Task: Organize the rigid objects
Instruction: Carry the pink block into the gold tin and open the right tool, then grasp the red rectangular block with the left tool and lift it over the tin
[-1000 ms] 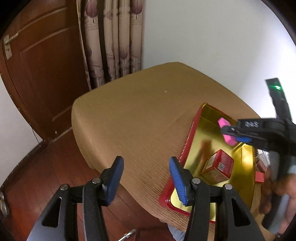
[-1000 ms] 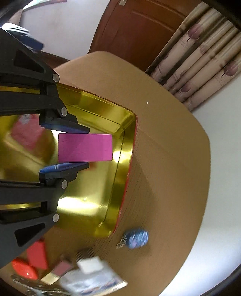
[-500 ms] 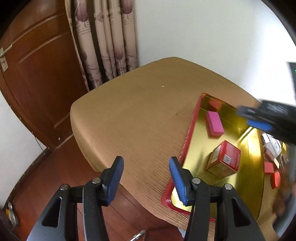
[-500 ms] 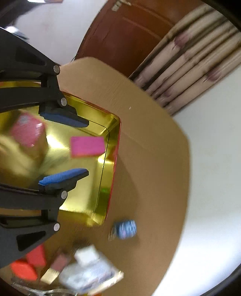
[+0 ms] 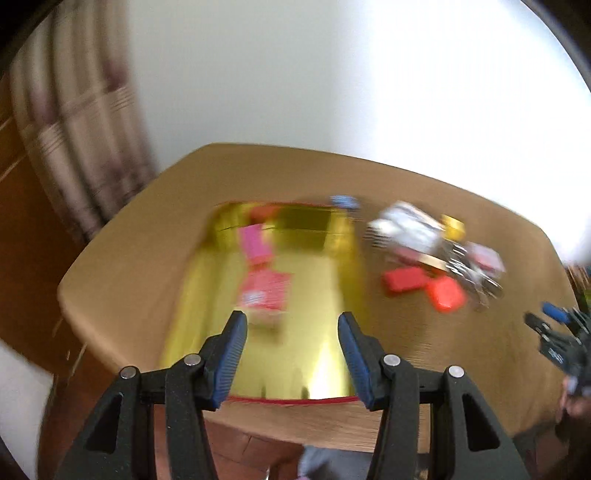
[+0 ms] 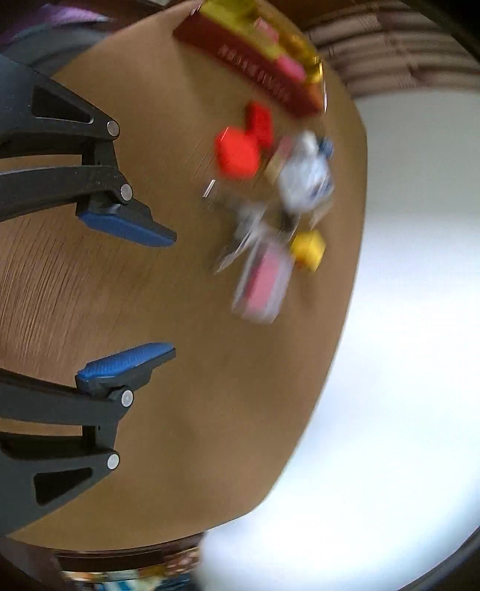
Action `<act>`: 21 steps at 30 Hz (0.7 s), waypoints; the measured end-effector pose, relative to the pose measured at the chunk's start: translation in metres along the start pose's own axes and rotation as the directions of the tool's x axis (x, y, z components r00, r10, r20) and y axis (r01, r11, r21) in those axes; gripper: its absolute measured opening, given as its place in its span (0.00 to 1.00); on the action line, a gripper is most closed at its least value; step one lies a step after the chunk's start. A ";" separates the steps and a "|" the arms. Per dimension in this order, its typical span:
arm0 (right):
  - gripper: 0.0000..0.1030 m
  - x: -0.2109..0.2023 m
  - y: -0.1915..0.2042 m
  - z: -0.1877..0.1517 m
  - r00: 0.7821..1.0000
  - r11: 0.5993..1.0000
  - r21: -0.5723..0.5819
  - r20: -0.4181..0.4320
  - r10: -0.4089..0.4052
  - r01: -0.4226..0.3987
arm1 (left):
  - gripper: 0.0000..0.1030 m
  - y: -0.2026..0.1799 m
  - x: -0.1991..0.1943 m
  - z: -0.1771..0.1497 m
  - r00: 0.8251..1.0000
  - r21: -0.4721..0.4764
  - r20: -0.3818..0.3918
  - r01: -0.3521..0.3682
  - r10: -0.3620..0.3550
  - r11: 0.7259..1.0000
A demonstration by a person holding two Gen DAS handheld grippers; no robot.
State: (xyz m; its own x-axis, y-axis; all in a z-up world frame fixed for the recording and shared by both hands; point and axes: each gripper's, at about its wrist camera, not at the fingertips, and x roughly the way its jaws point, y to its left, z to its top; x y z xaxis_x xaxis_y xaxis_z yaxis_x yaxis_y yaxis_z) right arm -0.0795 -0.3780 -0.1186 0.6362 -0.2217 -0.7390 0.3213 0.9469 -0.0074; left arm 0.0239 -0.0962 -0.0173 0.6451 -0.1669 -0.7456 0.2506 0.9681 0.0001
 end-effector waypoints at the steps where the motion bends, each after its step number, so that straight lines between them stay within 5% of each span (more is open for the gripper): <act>1: 0.50 0.003 -0.010 -0.004 1.000 1.000 0.019 -0.006 -0.008 0.008 | 0.51 -0.017 -0.002 0.006 0.999 0.057 0.025 0.037 -0.039 0.998; 4: 0.53 0.012 -0.027 -0.011 1.000 0.998 0.060 -0.012 -0.001 0.002 | 0.51 -0.052 0.004 0.026 0.992 0.200 0.039 0.107 -0.117 0.974; 7: 0.56 0.019 -0.023 -0.015 1.000 0.997 0.077 -0.004 0.023 -0.022 | 0.51 -0.083 0.026 0.047 0.979 0.340 -0.015 0.198 -0.205 0.919; 14: 0.58 0.023 -0.033 -0.022 0.998 0.993 0.101 0.018 0.063 -0.064 | 0.51 -0.133 0.099 0.057 0.968 0.621 -0.201 0.245 -0.151 0.745; 16: 0.59 0.026 -0.039 -0.023 0.997 0.990 0.119 0.014 0.079 -0.080 | 0.51 -0.136 0.108 0.055 0.963 0.646 -0.231 0.261 -0.143 0.717; 18: 0.60 0.030 -0.045 -0.025 0.996 0.985 0.143 0.007 0.092 -0.092 | 0.51 -0.138 0.120 0.053 0.938 0.659 -0.302 0.335 -0.170 0.674; 21: 0.60 0.036 -0.048 -0.026 0.994 0.981 0.160 -0.008 0.108 -0.105 | 0.51 -0.143 0.133 0.054 0.938 0.698 -0.319 0.331 -0.139 0.634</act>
State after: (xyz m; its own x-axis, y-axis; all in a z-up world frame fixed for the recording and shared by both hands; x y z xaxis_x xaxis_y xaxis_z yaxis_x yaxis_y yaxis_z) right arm -0.0903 -0.4256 -0.1624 0.6615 -0.1167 -0.7408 0.3611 0.9153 0.1783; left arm 0.1127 -0.2671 -0.0808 0.3401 -0.2314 -0.9115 0.8768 0.4283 0.2185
